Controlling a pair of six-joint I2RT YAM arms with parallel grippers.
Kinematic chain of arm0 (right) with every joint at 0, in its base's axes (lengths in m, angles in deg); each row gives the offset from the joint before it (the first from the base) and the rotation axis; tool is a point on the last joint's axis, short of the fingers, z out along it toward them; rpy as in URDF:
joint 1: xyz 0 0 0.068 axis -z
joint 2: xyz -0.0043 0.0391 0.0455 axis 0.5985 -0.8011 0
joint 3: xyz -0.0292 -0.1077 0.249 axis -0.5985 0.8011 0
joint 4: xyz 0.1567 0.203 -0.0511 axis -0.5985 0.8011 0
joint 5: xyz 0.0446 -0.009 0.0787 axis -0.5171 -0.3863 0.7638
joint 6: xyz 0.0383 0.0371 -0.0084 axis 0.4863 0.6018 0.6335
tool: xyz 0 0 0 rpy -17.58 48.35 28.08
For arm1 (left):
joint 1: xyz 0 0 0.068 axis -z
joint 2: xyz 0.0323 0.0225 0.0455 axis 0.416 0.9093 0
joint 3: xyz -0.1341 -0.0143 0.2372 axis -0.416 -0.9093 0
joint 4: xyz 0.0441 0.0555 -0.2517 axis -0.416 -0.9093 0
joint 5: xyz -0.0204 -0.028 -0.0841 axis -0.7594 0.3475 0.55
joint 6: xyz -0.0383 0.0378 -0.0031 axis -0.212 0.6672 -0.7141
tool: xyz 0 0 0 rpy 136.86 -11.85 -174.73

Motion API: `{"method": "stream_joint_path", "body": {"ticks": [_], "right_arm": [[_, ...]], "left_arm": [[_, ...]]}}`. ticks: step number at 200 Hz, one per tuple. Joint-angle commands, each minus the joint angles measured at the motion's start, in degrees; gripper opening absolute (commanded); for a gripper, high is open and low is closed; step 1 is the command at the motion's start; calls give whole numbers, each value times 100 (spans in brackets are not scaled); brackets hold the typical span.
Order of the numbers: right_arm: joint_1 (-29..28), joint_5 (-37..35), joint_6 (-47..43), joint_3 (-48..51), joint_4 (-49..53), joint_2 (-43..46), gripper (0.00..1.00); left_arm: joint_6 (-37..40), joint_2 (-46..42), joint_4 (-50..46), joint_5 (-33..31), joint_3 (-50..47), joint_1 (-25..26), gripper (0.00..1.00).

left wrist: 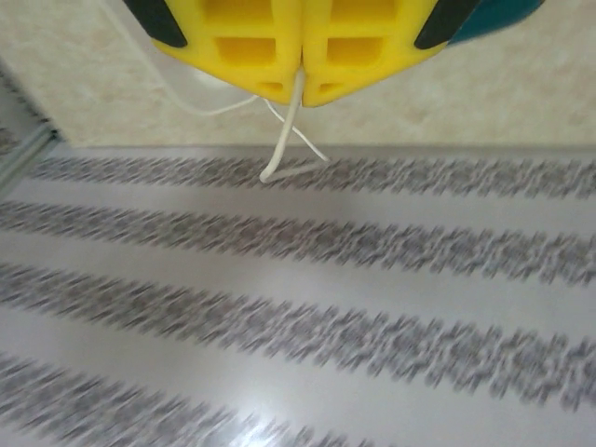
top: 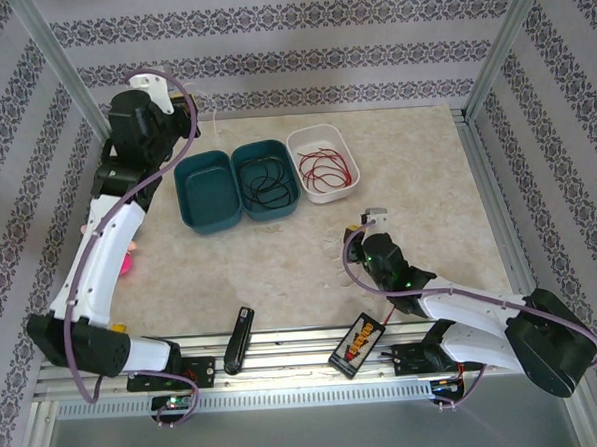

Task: Untangle the cables

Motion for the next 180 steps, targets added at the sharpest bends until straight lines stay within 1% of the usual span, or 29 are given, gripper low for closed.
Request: {"method": "stream_joint_path", "body": {"ticks": [1,20,50,67,71,95,127,149,180], "right_arm": [[82,40,97,-75,393,221,15],[104,90,96,-107,522,235,15],[109,119,192,-116,621,181,13],[113,128,228,-114,688,165,12],[113,134,234,-277,708,170,12],[128,143,243,-393,862,181,11],[211,188,199,-540,1030,207,12],[249,225,204,-617,1135,230,13],[301,207,279,-747,1460,252,16]], "left_arm": [[-140,209,-356,-576,-92,-157,0],[-23,445,-562,-1140,-89,-160,0],[-42,738,-784,-1404,-186,-159,0],[-187,803,-787,-1439,-420,-161,0],[-222,813,-783,-1457,-492,-159,0],[-451,963,-857,-1545,-765,-160,0],[-751,1280,-838,-1402,-990,-153,0],[-870,1599,-727,-1318,-1000,-150,0],[-962,2196,-772,-1259,-743,-141,0]]}}
